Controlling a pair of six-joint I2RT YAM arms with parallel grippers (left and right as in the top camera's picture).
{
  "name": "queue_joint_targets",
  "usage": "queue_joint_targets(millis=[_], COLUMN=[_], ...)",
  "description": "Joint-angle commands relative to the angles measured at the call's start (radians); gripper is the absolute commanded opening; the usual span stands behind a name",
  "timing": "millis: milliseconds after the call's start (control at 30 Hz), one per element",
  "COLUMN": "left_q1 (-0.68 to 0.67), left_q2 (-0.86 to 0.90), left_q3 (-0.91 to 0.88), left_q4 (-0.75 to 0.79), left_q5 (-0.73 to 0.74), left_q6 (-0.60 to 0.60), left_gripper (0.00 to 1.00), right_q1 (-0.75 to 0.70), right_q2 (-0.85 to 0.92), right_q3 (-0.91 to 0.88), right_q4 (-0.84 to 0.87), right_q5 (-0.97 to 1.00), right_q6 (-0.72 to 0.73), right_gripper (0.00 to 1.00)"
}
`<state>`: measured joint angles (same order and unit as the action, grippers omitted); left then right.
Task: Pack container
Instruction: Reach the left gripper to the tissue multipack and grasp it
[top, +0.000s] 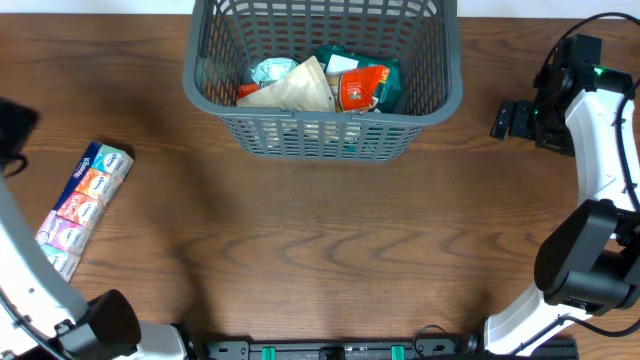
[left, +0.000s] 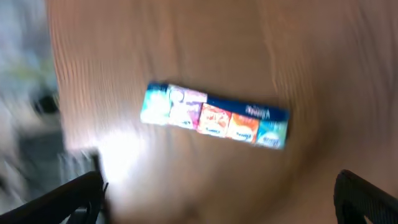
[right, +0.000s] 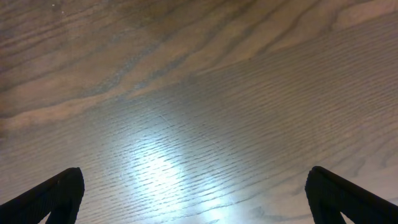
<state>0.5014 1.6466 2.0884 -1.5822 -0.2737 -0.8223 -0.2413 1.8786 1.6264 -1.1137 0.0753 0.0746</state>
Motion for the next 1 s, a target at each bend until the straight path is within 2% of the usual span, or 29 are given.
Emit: queue_joint_targets(millis=[0,133,233,367,500,633,967], left_q1=[0.052,0.071,0.071,0.071,0.072,0.072,0.134], left_q2=[0.004,0.004,0.004,0.004,0.004,0.004,0.024], left_q3=[-0.08,-0.219,-0.346,-0.504,-0.643,-0.758,-0.88], left_q4=[0.013,0.039,0.119,0.306,0.436,0.586,0.785], left_q5=[0.096,0.151,0.181,0.198,0.214,0.214,0.211], left_q6=[-0.417,-0.702,-0.828,-0.842,-0.948,-0.994,-0.996], left_gripper=[0.99,0.99,0.99,1.0,1.0,1.0,1.0], right_q1=[0.001,0.001,0.001,0.001,0.001,0.001,0.001], right_q2=[0.005,0.005,0.005,0.005,0.005,0.005,0.005], right_q3=[-0.004,-0.004,-0.004,-0.004,-0.004,-0.004,-0.004], right_q4=[-0.001,-0.002,-0.009,-0.023,-0.042,-0.057,-0.076], right_q5=[-0.005,-0.005,-0.005,-0.004,-0.004,-0.004,-0.004], right_q6=[-0.013,-0.013,-0.013,-0.013,-0.012,-0.012,-0.012], right_gripper=[0.99,0.99,0.99,0.99,0.99,0.99,0.99])
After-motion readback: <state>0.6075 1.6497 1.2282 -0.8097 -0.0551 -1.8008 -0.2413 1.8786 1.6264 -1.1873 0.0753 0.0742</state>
